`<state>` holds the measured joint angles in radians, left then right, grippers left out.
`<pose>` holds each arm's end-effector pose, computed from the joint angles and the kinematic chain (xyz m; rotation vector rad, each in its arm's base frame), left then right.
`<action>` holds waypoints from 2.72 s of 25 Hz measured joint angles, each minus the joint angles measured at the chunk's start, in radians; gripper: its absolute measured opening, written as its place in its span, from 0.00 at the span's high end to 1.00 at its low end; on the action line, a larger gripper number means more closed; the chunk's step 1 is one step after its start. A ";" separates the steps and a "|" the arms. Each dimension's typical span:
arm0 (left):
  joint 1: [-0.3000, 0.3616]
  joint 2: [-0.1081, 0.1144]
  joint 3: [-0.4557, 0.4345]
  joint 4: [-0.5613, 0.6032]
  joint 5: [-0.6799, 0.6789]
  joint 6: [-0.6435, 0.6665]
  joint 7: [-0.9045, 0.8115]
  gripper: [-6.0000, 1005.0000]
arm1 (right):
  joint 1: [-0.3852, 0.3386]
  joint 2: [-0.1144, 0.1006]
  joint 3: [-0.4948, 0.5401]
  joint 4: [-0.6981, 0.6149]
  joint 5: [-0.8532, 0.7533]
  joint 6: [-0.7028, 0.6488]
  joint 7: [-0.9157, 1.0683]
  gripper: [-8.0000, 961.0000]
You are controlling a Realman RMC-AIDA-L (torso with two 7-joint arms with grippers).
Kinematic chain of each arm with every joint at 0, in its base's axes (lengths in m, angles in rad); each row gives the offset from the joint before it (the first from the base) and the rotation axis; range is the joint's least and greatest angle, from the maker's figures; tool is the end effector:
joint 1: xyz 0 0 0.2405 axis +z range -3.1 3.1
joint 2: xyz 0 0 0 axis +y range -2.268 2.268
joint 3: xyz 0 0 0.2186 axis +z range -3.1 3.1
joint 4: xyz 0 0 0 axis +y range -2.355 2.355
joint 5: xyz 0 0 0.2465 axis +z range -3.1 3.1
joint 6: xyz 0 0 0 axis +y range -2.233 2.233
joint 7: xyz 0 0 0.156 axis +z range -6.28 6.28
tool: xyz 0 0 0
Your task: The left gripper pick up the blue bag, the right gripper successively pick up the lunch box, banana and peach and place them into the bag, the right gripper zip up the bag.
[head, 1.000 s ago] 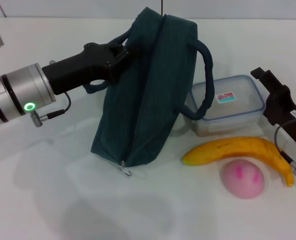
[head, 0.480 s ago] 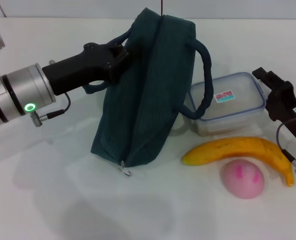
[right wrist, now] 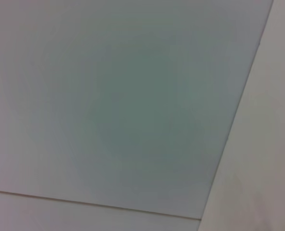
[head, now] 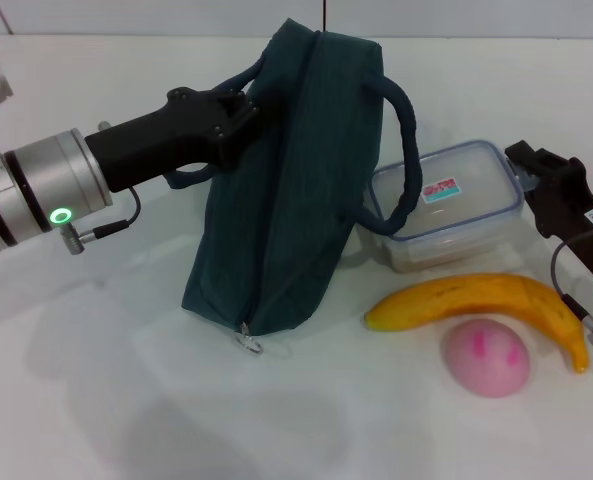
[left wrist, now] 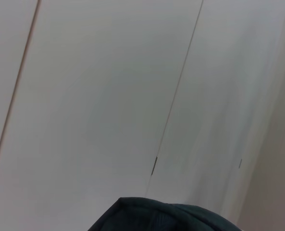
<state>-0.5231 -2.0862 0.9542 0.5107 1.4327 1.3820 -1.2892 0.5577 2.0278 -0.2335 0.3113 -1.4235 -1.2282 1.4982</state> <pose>-0.2170 0.3707 -0.0114 -2.4518 -0.6626 -1.0786 0.2835 0.3241 -0.0766 -1.3327 1.8748 1.5531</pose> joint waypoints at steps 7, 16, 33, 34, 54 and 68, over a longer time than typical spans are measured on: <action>-0.001 0.005 0.003 0.015 0.019 0.011 -0.004 0.96 | 0.001 0.000 -0.004 -0.035 -0.002 -0.001 -0.012 0.88; 0.001 0.014 -0.008 0.029 0.005 0.055 -0.070 0.96 | -0.007 0.000 -0.001 -0.139 -0.097 -0.155 -0.171 0.89; -0.002 -0.001 -0.002 0.045 -0.033 0.066 -0.077 0.96 | 0.085 -0.007 0.002 -0.280 -0.083 -0.501 -0.321 0.89; -0.003 -0.002 -0.002 0.044 -0.034 0.065 -0.077 0.96 | 0.107 -0.008 0.001 -0.290 -0.080 -0.527 -0.309 0.89; -0.046 -0.001 -0.007 -0.044 -0.109 0.030 -0.056 0.96 | 0.245 0.000 -0.072 -0.289 -0.095 -0.533 -0.248 0.89; -0.053 0.007 -0.005 -0.038 -0.116 0.005 -0.102 0.96 | 0.233 0.000 -0.315 -0.303 -0.103 -0.273 -0.241 0.89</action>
<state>-0.5763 -2.0790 0.9494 0.4731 1.3165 1.3871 -1.3910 0.7907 2.0279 -0.5483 0.0085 -1.5267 -1.5013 1.2575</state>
